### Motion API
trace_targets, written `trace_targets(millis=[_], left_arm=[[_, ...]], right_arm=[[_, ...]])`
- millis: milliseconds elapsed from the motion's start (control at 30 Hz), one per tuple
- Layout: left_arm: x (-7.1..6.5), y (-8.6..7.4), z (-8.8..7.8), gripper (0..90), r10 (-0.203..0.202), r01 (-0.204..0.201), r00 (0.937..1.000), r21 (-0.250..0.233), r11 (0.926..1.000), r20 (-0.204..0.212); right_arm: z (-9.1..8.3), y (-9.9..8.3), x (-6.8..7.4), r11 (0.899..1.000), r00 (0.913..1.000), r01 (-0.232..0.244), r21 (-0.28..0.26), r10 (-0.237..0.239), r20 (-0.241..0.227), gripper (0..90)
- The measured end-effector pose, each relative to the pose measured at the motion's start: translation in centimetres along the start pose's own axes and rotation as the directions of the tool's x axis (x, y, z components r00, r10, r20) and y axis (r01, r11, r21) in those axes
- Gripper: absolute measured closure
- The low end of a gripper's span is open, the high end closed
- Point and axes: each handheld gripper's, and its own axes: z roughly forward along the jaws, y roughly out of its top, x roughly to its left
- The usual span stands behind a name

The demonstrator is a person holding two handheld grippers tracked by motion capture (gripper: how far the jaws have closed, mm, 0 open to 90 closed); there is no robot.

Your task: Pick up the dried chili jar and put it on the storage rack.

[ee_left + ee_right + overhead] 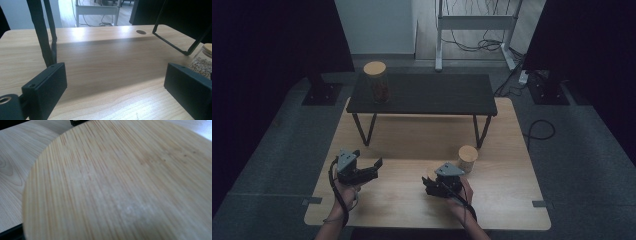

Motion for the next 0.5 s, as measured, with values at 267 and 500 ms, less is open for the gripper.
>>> trace_targets(millis=[267,500], left_arm=[[-0.1,0.0,0.0,4.2,0.004,-0.004,1.0,0.001,1.0,0.005],[0.0,0.0,0.0,4.3,0.002,-0.002,1.0,0.002,1.0,0.005]], right_arm=[[-0.8,0.5,0.2,1.0,1.0,0.008,-0.024,-0.008,-0.003,25.5],[-1.9,1.4,0.1,0.999,0.9999,0.014,-0.04,-0.014,0.003,25.5]])
